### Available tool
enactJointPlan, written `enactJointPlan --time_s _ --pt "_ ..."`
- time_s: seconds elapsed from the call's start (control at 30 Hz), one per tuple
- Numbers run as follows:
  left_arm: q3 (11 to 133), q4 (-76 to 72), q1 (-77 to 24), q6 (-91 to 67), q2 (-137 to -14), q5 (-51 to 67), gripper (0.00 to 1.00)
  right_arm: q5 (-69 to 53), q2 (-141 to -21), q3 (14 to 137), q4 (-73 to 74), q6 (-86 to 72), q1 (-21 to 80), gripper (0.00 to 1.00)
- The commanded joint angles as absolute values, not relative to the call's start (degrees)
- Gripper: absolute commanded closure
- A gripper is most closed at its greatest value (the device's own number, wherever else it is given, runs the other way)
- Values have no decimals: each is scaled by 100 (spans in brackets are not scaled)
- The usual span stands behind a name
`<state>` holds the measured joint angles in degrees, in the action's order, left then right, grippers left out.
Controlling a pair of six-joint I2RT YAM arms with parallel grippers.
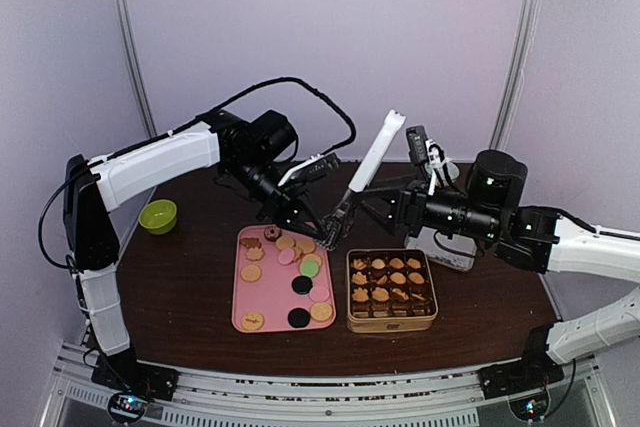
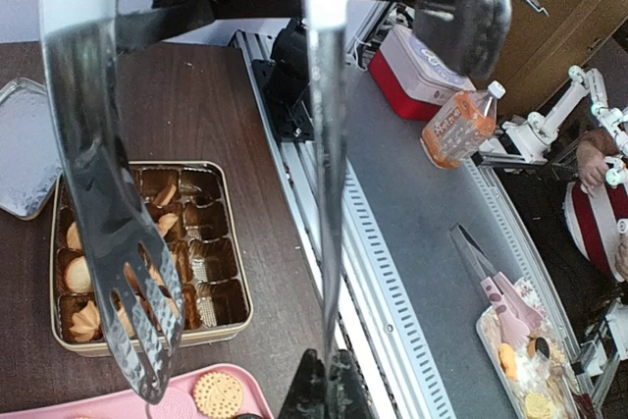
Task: Pack the cookies
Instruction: Pass from the left arm to the right
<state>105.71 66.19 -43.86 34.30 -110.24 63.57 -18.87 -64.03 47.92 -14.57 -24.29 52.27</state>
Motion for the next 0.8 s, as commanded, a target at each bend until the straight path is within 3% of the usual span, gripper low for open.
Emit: enactJointPlan --time_s 0.0,0.4,0.77 --pt "10782 6807 -4360 3642 -10854 6446 100 -2508 -6658 5131 -1991 -2580 5069 22" --pt "10776 6940 -4339 3762 -10881 6335 100 -3390 -7302 5530 -2514 -2924 4984 48" --pt "10631 6906 -4219 3668 -10899 5925 100 -3576 -7378 5575 -2522 -2935 4989 50"
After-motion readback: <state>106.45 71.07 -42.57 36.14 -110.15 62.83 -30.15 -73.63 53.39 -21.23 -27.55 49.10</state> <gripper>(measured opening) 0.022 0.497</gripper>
